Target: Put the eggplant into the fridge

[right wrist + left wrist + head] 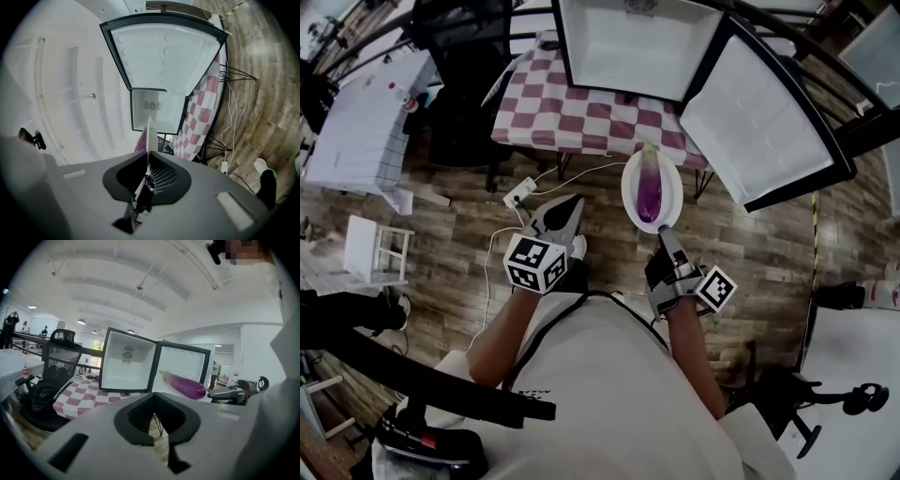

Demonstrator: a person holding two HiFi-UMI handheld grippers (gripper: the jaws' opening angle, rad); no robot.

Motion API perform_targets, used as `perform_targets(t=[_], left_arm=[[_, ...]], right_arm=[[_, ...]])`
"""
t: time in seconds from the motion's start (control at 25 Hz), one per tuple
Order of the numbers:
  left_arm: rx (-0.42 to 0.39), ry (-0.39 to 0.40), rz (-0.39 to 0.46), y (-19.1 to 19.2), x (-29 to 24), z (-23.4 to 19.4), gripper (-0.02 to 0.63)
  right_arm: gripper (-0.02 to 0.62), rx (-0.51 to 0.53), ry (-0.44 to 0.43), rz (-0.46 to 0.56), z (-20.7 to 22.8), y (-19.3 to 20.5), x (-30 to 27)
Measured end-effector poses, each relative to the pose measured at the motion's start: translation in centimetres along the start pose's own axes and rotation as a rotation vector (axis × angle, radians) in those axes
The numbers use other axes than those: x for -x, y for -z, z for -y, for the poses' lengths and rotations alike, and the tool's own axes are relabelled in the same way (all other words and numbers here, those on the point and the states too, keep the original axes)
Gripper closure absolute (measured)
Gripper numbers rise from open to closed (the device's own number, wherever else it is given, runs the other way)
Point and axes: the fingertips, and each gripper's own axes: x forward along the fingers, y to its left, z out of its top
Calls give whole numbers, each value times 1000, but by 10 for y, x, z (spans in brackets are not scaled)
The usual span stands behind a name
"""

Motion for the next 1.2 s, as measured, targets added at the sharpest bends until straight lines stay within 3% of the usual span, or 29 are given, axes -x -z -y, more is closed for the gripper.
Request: perform_targets(t=[0.4, 1.2], left_arm=[[11, 56, -8, -29, -42, -61, 603], [6, 124, -10, -59, -72, -158, 601]], right_arm=[[566, 18, -2, 27, -4, -14, -75], [568, 30, 21, 108, -5, -19, -171]])
